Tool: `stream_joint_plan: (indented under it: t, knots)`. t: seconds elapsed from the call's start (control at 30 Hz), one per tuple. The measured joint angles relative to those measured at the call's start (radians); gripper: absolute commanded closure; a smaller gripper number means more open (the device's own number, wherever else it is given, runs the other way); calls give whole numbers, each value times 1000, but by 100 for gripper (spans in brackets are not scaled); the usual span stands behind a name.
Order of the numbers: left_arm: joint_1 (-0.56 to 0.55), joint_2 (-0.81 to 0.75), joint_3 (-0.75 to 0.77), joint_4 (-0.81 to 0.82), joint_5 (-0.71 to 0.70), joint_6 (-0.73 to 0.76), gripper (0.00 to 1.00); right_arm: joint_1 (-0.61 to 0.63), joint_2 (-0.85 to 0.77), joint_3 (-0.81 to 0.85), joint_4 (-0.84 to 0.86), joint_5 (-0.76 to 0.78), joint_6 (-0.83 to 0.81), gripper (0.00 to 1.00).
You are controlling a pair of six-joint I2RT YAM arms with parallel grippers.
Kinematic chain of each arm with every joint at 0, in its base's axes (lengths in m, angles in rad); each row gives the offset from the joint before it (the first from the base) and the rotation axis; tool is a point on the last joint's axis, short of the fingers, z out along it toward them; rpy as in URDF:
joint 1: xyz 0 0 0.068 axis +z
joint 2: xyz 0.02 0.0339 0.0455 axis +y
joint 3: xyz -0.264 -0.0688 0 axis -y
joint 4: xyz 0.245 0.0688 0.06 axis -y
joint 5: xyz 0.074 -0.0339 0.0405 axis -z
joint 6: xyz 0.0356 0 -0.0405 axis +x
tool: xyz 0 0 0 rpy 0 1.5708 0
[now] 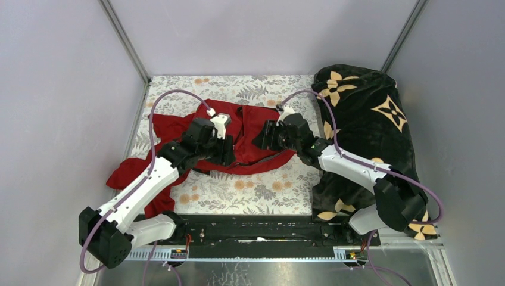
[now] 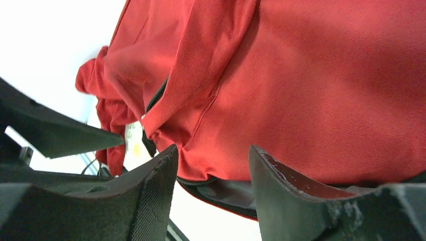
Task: Pack the student bag
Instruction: Zip the student bag at the center of the board.
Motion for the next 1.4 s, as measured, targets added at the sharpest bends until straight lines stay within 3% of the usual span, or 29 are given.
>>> stream_joint_plan:
  t: [0.23,0.43,0.83,0.97,1.1,1.3,1.4]
  knots:
    - [0,31,-42,26,27,-22,50,25,0,-64,84,-93,-12,41]
    - [0,32,-83,77,16,-49,67,36,2,-64,132,-115,-16,45]
    - [0,60,-121,171,-31,-99,61,90,109,-18,153,-129,-27,46]
    - [0,71,-122,181,-32,-106,74,100,134,3,158,-129,-29,44]
    - [0,77,-122,184,-49,-109,98,103,165,24,167,-133,-35,41]
    - [0,77,-121,185,-76,-108,100,107,209,38,168,-130,-34,46]
    - [0,73,-120,185,-93,-108,100,107,224,45,167,-122,-35,60]
